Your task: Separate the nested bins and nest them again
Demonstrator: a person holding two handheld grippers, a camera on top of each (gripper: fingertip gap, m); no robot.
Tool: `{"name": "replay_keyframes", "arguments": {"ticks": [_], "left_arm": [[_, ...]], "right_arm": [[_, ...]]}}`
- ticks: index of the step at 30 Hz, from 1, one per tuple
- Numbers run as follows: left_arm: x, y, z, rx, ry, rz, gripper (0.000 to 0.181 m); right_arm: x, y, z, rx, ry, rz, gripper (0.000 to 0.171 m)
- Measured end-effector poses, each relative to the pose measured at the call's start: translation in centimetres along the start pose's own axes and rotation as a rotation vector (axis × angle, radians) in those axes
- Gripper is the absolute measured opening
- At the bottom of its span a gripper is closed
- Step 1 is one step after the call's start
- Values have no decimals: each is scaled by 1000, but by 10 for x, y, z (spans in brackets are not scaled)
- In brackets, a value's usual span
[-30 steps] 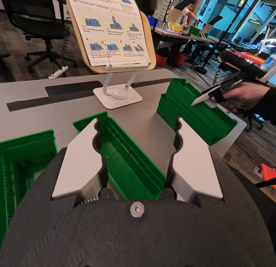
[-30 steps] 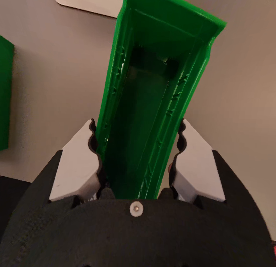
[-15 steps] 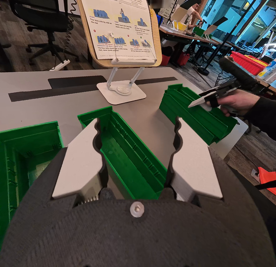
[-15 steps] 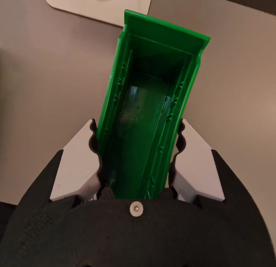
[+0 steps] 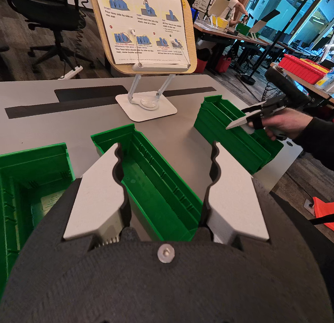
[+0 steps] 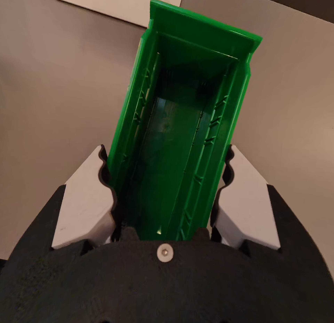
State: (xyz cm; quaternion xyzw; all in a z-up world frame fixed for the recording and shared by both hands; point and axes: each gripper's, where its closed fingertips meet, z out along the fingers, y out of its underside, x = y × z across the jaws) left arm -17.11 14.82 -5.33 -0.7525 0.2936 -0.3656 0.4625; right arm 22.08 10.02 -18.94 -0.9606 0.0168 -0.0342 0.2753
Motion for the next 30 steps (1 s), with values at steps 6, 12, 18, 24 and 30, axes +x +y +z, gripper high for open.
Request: {"name": "replay_keyframes", "arguments": {"ticks": [6,12,18,24,30], "left_arm": [[-3,1,-3,-1,-4,-3,96],[-10,5,-7,-4,-20,-16,96],[-10,8,-5,0,-7,-40,96],[-10,12,1,-12,-4,-46,96],[-10,5,-2,3,-13,-42,96]], "right_arm": [[7,9,-2,-81,-21,-90,131],[43,15,-4,-95,-29,-87,125],[101,26,-7,-82,3,13,121],[155,35,-15,-98,106,38,142],[51,-30,-63,101,23,-141,141]]}}
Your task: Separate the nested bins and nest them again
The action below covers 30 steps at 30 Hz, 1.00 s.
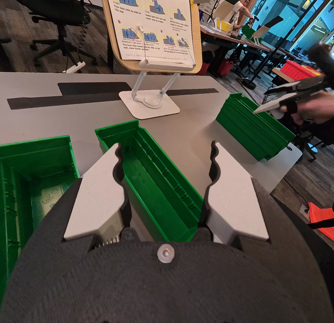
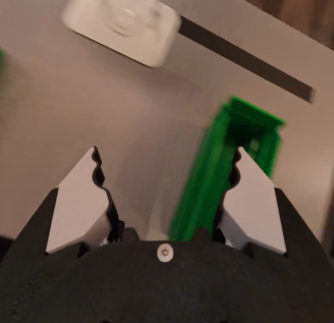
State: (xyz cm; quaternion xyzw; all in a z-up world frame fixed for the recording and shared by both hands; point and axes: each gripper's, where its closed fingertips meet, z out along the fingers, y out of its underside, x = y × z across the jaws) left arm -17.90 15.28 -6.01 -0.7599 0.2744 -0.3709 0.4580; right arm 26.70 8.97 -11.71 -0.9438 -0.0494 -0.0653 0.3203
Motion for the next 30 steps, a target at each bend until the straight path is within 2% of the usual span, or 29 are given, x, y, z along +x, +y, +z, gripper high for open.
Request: {"name": "replay_keyframes", "arguments": {"ticks": [2,4,6,8,10,17,21,27,30], "left_arm": [[2,-3,0,7,4,5,95],[4,-4,0,5,4,14,95],[5,-3,-1,2,4,18,95],[4,-5,-5,9,6,18,95],[3,-6,-10,20,3,20,95],[-3,-11,-20,62,22,-17,94],[5,-21,-28,97,43,-11,94],[14,-38,-48,165,73,-2,94],[13,-43,-58,193,78,-9,94]], "right_arm": [[-94,-33,-10,83,-188,-50,143],[-186,-50,-15,105,-337,-123,143],[-261,-57,-9,98,-423,-169,132],[-317,-51,8,38,-481,-217,132],[-350,-48,23,7,-516,-208,132],[-406,-54,51,-41,-462,-157,156],[-420,-68,64,-87,-446,-69,156],[-426,-59,91,-194,-274,-194,156],[-425,-61,94,-197,-259,-229,150]]}}
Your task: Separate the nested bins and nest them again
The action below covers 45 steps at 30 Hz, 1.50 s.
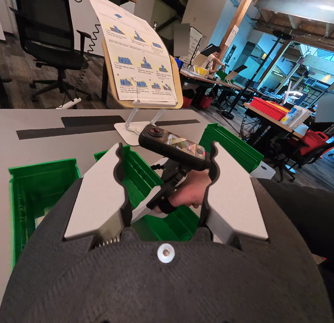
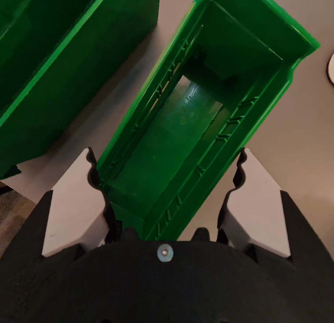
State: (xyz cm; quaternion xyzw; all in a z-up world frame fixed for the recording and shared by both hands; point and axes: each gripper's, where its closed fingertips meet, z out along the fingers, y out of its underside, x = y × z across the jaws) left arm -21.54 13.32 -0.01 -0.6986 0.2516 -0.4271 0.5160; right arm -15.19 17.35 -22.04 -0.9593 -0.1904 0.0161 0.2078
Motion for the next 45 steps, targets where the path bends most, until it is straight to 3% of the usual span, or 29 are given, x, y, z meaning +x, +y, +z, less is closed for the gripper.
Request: {"name": "replay_keyframes", "arguments": {"ticks": [7,12,18,22,30,45], "left_arm": [[-10,-11,-17,63,-5,-38,90],[-3,-9,-7,55,22,-41,88],[3,11,19,-30,22,-23,89],[4,21,31,-72,15,-15,89],[-1,31,36,-102,5,-18,89],[-3,45,47,-145,3,-25,89]], "right_arm": [[31,32,-14,-137,-58,-263,140],[77,74,-30,-204,-88,-403,139],[129,105,-40,-202,-28,-241,155],[133,104,-36,-158,-32,-150,148],[129,102,-32,-81,-118,-123,110],[190,121,-60,10,-175,31,100]]}}
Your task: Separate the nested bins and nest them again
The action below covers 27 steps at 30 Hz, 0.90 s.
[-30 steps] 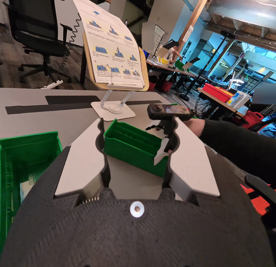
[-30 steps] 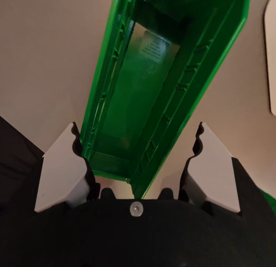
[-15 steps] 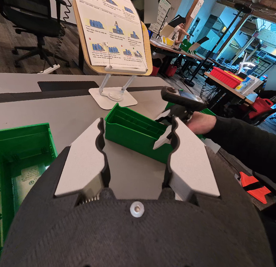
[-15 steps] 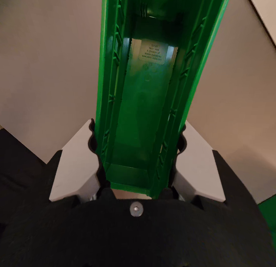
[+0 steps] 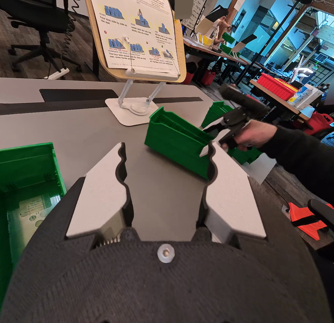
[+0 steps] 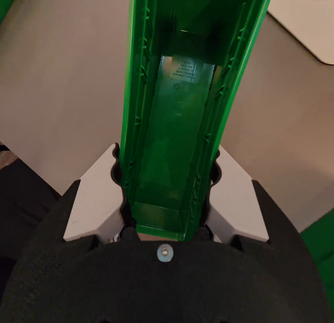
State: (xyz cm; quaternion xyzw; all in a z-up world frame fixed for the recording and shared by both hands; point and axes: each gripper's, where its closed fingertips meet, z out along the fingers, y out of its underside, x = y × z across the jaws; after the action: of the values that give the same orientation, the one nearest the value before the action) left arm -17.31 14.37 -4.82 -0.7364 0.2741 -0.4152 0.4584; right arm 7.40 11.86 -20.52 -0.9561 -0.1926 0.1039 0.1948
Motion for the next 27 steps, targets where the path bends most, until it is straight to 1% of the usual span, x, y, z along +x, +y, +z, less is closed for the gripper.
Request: {"name": "replay_keyframes", "arguments": {"ticks": [2,4,9,12,14,17,21,24,27], "left_arm": [[0,3,2,-10,-1,1,89],[0,5,5,-17,-1,0,90],[-2,11,9,-35,-4,-4,90],[-3,11,9,-36,-5,-6,90],[-3,12,10,-36,-3,-8,90],[-2,13,12,-40,1,-10,90],[-1,19,17,-62,1,-9,90],[2,20,21,-69,5,-6,90],[5,22,25,-79,7,-1,90]], "right_arm": [[12,-1,-17,28,-7,30,100],[27,-4,-42,77,-7,65,100],[81,-3,-128,196,38,158,100],[122,14,-178,233,116,223,102],[146,36,-200,216,167,264,104],[169,76,-213,175,185,331,104],[192,116,-217,178,190,426,104],[197,138,-208,143,191,456,106],[205,151,-192,105,209,486,107]]}}
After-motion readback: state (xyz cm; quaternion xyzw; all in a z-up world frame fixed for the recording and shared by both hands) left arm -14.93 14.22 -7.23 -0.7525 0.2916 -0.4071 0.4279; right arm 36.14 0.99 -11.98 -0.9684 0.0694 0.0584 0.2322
